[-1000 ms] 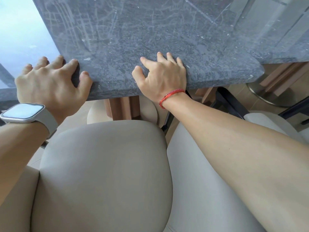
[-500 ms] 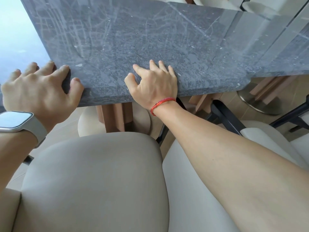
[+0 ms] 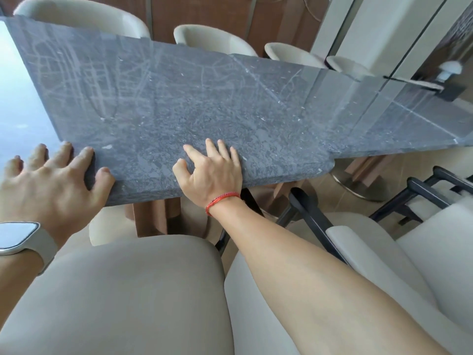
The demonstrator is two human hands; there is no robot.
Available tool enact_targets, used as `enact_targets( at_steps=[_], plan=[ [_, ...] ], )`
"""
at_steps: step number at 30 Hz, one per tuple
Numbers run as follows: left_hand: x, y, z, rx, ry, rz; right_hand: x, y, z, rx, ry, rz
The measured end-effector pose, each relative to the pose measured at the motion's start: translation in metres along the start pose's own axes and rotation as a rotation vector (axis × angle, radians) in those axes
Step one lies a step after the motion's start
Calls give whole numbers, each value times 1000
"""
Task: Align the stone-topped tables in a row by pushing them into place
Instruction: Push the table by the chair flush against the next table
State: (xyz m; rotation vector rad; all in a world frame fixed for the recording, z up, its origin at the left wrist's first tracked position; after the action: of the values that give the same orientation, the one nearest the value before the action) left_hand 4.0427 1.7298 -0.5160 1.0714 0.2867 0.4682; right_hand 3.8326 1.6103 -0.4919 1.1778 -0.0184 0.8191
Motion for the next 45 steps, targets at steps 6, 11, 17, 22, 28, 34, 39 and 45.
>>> enact_targets(
  at_steps=[6,11,17,22,28,34,39,45],
  plan=[
    [2,-6,4,-39,-1,10,4,4,3,-34,-9,-5],
    [-14,21,1,19,17,45,-4,5,3,-55,11,-38],
    [-12,35,-1,73,67,-19,2,1,1,-58,2,-19],
    [-78,36,8,154,-73,39,0,1,1,-83,19,-44],
    [-75,13,13,116,-75,144,6,-2,0,-59,-19,-3],
    [-85,18,14,95,-54,114,1,2,0,-83,-10,12],
    [-85,20,12,88,-42,101,0,0,0,-86,-2,11],
    [-85,21,11,79,-30,78,0,1,0,-85,6,-1]
  ],
)
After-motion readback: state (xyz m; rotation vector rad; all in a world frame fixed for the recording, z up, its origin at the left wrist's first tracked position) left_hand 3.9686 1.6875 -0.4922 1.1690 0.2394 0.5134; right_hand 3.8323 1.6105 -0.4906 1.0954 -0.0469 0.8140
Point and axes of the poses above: each hand's wrist, its own z-axis towards the middle knuckle, its own y-axis out of the back of the hand, x = y × z, the point moved 3 cm from there along z, towards the middle knuckle, and after that the axes turned 12 degrees about z, right-handed, at the moved point
